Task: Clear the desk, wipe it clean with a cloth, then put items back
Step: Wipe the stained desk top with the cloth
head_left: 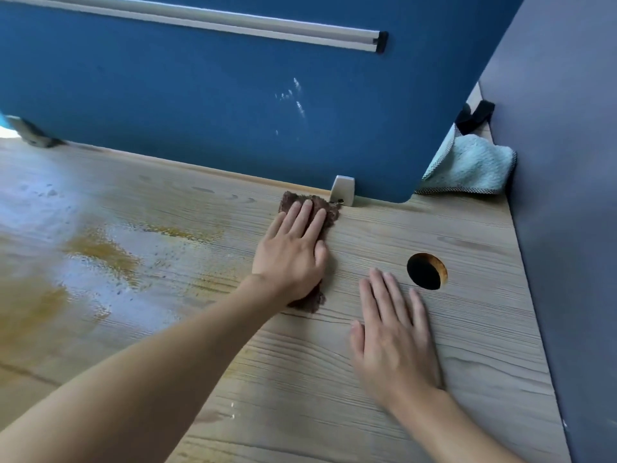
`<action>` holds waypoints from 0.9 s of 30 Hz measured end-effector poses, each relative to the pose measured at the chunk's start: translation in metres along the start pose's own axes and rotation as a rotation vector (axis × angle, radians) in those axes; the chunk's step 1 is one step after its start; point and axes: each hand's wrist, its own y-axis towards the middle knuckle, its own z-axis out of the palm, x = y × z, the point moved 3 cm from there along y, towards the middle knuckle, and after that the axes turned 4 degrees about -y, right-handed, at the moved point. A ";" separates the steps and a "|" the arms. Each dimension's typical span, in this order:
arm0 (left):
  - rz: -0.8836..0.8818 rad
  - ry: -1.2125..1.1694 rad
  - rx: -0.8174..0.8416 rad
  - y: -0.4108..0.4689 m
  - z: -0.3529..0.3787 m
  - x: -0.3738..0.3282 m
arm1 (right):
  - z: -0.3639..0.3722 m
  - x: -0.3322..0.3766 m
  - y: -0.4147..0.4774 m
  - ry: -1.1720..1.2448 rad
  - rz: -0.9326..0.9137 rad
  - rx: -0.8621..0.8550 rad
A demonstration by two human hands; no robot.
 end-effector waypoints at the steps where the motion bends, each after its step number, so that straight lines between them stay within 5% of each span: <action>1: 0.047 0.005 0.011 -0.011 0.000 -0.003 | 0.000 0.001 0.000 0.001 -0.001 0.007; 6: 0.504 -0.056 0.148 -0.068 0.001 -0.013 | -0.002 0.001 0.000 -0.004 -0.006 0.012; 13: -0.045 -0.025 0.005 0.018 -0.001 0.008 | -0.002 0.001 0.001 -0.010 -0.004 0.002; 20: 0.494 -0.035 0.161 -0.063 -0.001 -0.009 | -0.004 0.003 0.001 -0.003 -0.004 0.018; 27: -0.010 -0.020 0.002 0.019 0.001 -0.010 | -0.003 0.002 0.001 -0.017 -0.003 0.011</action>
